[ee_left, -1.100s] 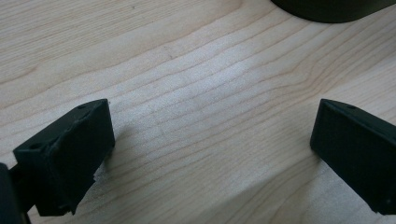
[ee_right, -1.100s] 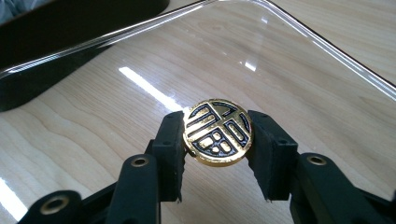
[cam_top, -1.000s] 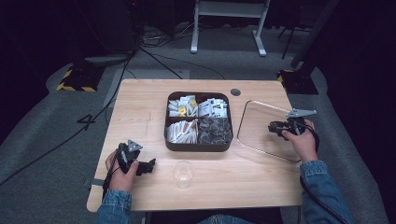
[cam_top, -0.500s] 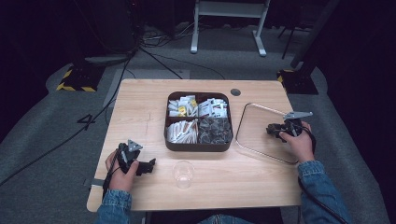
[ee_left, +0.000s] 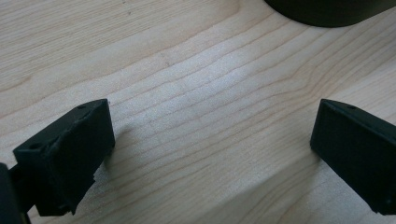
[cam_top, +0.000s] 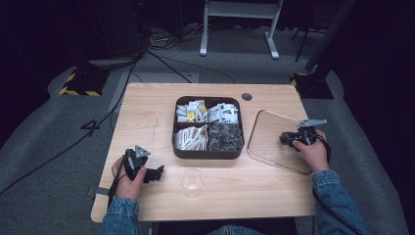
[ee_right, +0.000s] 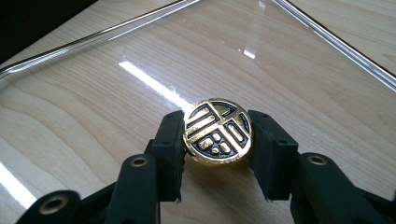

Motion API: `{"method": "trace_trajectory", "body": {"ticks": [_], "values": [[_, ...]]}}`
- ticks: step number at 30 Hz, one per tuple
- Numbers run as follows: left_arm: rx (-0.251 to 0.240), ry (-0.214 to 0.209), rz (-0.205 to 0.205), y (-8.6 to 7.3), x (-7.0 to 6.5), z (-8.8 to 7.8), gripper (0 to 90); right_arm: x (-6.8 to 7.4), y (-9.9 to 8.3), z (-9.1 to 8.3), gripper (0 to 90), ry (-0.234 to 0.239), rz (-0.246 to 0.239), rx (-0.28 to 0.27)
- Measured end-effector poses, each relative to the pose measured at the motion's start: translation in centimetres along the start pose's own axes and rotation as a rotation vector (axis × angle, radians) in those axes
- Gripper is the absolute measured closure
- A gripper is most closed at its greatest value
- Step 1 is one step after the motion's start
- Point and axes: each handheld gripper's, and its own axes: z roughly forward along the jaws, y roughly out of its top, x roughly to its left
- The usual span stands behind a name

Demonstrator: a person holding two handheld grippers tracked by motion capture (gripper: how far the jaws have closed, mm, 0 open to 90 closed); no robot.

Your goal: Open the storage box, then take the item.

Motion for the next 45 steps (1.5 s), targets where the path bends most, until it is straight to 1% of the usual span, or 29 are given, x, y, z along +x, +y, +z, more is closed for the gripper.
{"method": "trace_trajectory", "body": {"ticks": [3,4,6,9,14,17,25,26,27,35,38,43,45], "values": [[0.000,0.000,0.000,0.0,0.0,0.0,0.1,0.0,0.0,0.0,57.2,0.003,0.006,-0.006],[0.000,0.000,0.000,0.0,0.0,0.0,0.1,0.0,0.0,0.0,54.1,0.008,0.015,-0.021],[0.000,0.000,0.000,0.0,0.0,0.0,0.2,-0.1,0.1,-0.2,49.3,0.013,0.047,-0.050],[0.000,0.000,0.000,0.0,0.0,0.0,0.1,-0.2,0.3,-0.5,46.0,0.002,0.056,-0.068],[0.000,0.000,0.000,0.0,0.0,0.0,0.1,-0.2,0.4,-0.8,44.3,0.007,0.083,-0.088],[0.000,0.000,0.000,0.0,0.0,0.0,0.1,-0.2,0.6,-1.1,43.5,0.007,0.090,-0.102],[0.000,-0.001,0.000,0.0,0.0,0.0,0.1,0.2,1.1,-1.6,42.4,0.004,0.088,-0.132],[0.000,0.002,0.006,0.0,0.0,0.0,0.1,0.2,1.2,-1.7,42.3,0.006,0.085,-0.136],[-0.001,0.000,0.001,0.1,0.0,0.1,0.1,0.5,1.3,-1.9,42.0,0.005,0.086,-0.141],[-0.001,-0.004,0.010,0.3,-0.1,0.3,0.1,1.2,2.0,-3.1,41.4,0.000,0.080,-0.183],[-0.001,-0.006,0.010,0.3,-0.1,0.3,0.1,1.3,2.2,-3.2,41.4,0.002,0.081,-0.195],[-0.001,-0.006,0.009,0.3,-0.1,0.3,0.1,2.1,3.1,-3.5,41.5,0.014,0.066,-0.216],[-0.002,-0.006,0.008,0.3,-0.1,0.3,0.2,2.7,3.7,-3.7,41.5,0.021,0.045,-0.228]]}}
